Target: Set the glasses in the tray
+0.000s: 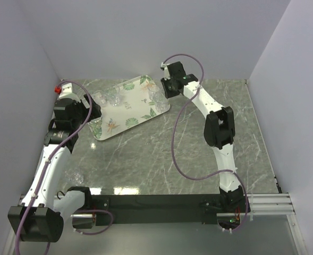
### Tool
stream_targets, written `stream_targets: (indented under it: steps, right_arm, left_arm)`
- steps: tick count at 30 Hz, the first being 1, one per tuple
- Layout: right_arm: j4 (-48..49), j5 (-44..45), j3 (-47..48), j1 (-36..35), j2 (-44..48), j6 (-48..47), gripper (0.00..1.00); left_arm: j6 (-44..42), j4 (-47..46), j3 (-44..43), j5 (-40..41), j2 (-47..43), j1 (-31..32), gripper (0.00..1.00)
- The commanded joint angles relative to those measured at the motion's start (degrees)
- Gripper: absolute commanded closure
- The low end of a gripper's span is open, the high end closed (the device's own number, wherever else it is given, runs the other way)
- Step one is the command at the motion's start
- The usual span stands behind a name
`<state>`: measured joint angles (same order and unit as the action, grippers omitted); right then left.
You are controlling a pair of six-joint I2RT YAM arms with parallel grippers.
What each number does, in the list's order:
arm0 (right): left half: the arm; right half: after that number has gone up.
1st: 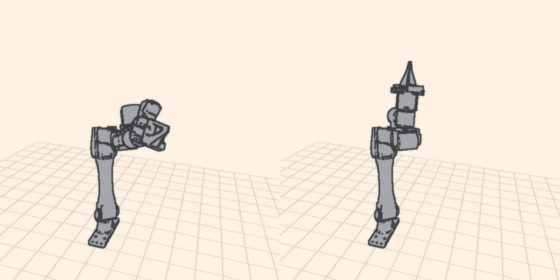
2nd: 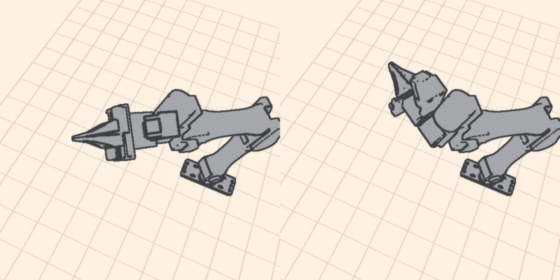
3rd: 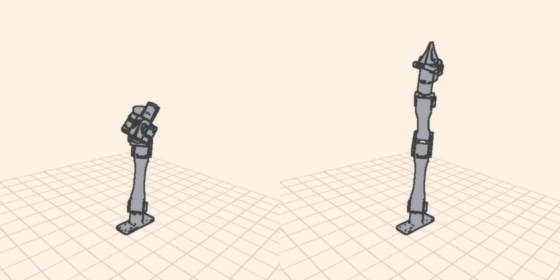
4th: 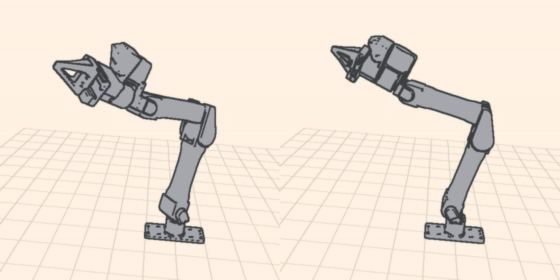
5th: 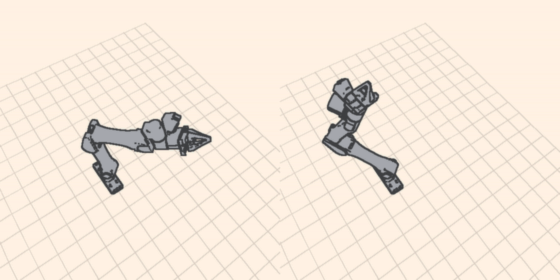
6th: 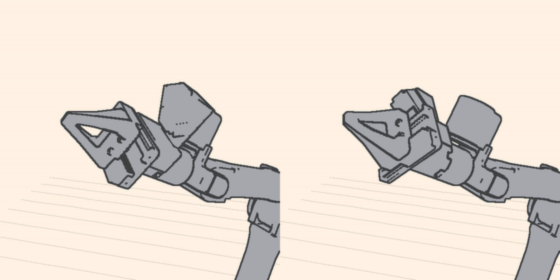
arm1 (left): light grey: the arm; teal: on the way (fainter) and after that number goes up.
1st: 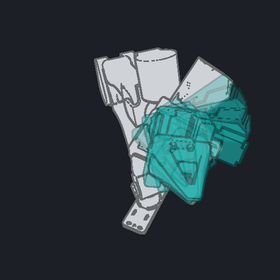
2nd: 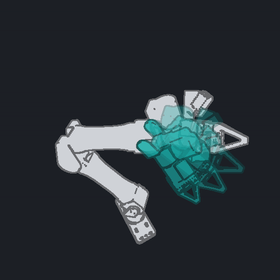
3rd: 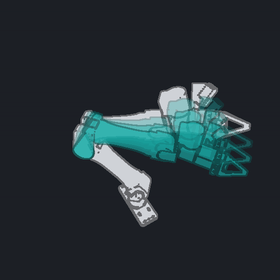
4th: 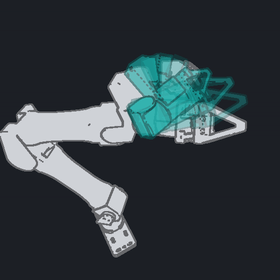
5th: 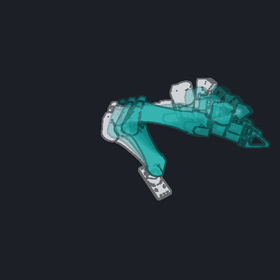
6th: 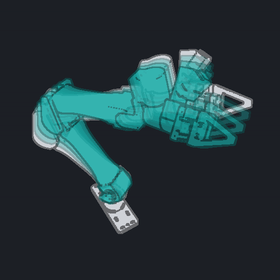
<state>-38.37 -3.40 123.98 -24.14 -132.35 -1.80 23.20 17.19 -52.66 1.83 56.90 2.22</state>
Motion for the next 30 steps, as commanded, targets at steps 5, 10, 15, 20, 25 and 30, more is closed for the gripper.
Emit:
stream_targets:
  steps: [5,10,15,20,25,30]
  right_arm:
    - [2.33,0.06,-1.55,0.5,4.73,-2.32,0.42]
    - [3.13,-1.43,-6.11,1.55,12.28,-5.05,0.36]
    - [3.13,-7.66,-13.83,2.78,21.51,-10.67,0.3]
    - [1.9,-14.52,-23.58,3.14,30.64,-17.34,0.25]
    - [1.02,-15.76,-31.34,4.01,37.07,-20.78,0.23]
    - [-0.13,-21.29,-38.46,8.58,43.4,-22.63,0.23]
  left_arm:
    - [-0.61,-1.9,-0.07,0.28,-0.48,-0.02,0.07]
    - [-0.52,-1.9,0.1,0.2,-1.01,-0.02,0.07]
    - [-0.44,-1.99,0.11,0.11,-1.97,-0.02,0.07]
    - [-0.44,-2.07,0.19,-0.07,-2.94,-0.02,0.07]
    - [-0.44,-2.16,0.28,-0.68,-3.64,-0.02,0.07]
    - [-0.35,-2.34,0.19,-1.39,-4.0,-0.02,0.07]
